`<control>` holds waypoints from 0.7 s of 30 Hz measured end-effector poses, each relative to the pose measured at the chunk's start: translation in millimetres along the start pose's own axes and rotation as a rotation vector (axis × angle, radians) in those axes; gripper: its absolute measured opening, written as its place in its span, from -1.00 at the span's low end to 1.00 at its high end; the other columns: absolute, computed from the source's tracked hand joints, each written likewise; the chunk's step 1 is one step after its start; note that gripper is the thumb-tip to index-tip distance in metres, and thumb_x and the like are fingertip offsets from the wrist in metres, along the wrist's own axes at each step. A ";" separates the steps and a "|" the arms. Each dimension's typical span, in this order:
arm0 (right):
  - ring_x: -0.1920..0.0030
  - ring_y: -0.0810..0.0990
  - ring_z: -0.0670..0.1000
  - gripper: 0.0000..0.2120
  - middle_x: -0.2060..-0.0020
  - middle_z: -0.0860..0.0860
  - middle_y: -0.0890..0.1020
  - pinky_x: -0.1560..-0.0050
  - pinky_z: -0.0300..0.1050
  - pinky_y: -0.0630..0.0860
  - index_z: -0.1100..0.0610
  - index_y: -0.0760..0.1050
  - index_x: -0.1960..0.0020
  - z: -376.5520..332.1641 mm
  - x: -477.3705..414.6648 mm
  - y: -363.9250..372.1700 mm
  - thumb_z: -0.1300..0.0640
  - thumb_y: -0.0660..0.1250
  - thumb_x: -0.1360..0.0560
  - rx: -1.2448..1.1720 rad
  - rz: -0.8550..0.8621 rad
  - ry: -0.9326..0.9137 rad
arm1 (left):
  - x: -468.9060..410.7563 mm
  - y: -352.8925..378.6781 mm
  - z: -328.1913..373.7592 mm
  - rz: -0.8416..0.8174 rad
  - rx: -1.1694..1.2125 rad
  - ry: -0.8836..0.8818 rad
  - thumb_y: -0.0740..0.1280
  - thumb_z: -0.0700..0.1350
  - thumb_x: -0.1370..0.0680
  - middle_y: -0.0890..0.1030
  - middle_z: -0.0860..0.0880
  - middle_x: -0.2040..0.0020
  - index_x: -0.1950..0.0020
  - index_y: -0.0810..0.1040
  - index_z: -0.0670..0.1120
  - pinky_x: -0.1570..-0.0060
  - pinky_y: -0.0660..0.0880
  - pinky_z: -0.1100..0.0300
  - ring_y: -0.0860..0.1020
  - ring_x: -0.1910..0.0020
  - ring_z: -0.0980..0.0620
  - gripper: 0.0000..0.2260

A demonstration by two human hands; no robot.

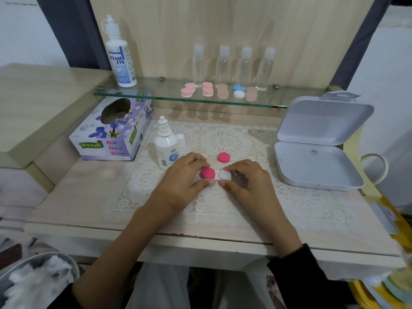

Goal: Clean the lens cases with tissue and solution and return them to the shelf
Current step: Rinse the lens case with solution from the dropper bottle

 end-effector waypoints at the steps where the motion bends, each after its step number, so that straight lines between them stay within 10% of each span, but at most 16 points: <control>1: 0.00 0.49 -0.07 -0.78 0.07 -0.08 0.59 0.01 -0.26 0.36 0.10 0.63 -0.04 -0.4 -0.2 0.0 0.06 0.49 -0.43 0.002 -0.001 0.001 | -0.3 0.5 1.3 -0.009 0.001 0.011 0.38 -0.08 -0.52 0.49 0.00 -0.22 -0.23 0.55 -0.15 -0.20 0.31 0.29 0.44 -0.22 0.06 -0.69; 21: 0.01 0.49 -0.06 -0.80 0.09 -0.10 0.58 0.02 -0.23 0.38 0.08 0.62 -0.01 -0.7 -0.1 0.2 0.04 0.48 -0.43 0.001 0.005 -0.002 | -1.0 2.4 -1.5 -0.003 0.035 -0.006 0.39 -0.05 -0.51 0.42 0.02 -0.28 -0.33 0.47 -0.12 -0.23 0.22 0.33 0.37 -0.28 0.09 -0.59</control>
Point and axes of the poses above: each hand's wrist, its own x-axis away from the middle knuckle, its own y-axis out of the palm, z = x × y, the point moved 3 cm from there along -x, towards the middle knuckle
